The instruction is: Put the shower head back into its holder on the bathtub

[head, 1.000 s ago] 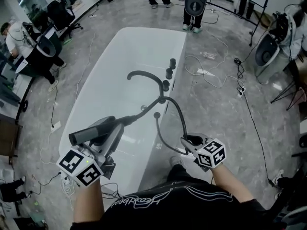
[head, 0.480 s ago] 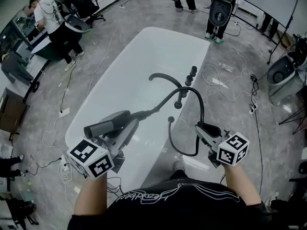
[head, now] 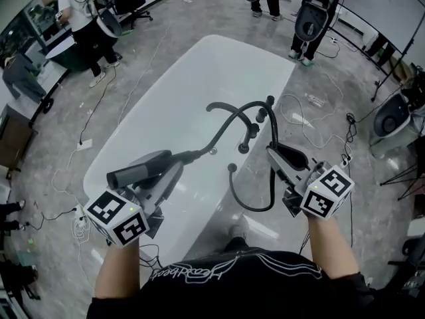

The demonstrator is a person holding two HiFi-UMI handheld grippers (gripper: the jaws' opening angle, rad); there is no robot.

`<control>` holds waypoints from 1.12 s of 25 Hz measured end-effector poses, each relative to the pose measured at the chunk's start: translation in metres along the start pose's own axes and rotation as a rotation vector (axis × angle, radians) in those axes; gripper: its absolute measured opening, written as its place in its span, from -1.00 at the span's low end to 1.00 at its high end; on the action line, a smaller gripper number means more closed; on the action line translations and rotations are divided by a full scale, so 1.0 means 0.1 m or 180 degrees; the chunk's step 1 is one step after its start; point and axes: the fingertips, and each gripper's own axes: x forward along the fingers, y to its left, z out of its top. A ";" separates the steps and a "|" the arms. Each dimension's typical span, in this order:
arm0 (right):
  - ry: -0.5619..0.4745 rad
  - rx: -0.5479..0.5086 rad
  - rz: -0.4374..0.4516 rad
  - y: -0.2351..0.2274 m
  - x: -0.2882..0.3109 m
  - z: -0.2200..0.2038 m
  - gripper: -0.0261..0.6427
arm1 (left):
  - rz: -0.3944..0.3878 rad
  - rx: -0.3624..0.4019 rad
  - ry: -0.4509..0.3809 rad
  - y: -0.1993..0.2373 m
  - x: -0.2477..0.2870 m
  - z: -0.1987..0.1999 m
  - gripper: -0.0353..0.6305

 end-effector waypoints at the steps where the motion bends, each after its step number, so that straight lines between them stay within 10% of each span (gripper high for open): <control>1: -0.0048 -0.0032 0.0030 0.01 0.04 0.08 -0.72 | 0.0021 0.0011 -0.0003 0.01 -0.01 0.02 -0.50; 28: -0.0694 -0.0699 0.0614 -0.27 0.89 1.66 -0.72 | 0.0284 0.0115 -0.0230 0.15 0.36 0.51 -0.50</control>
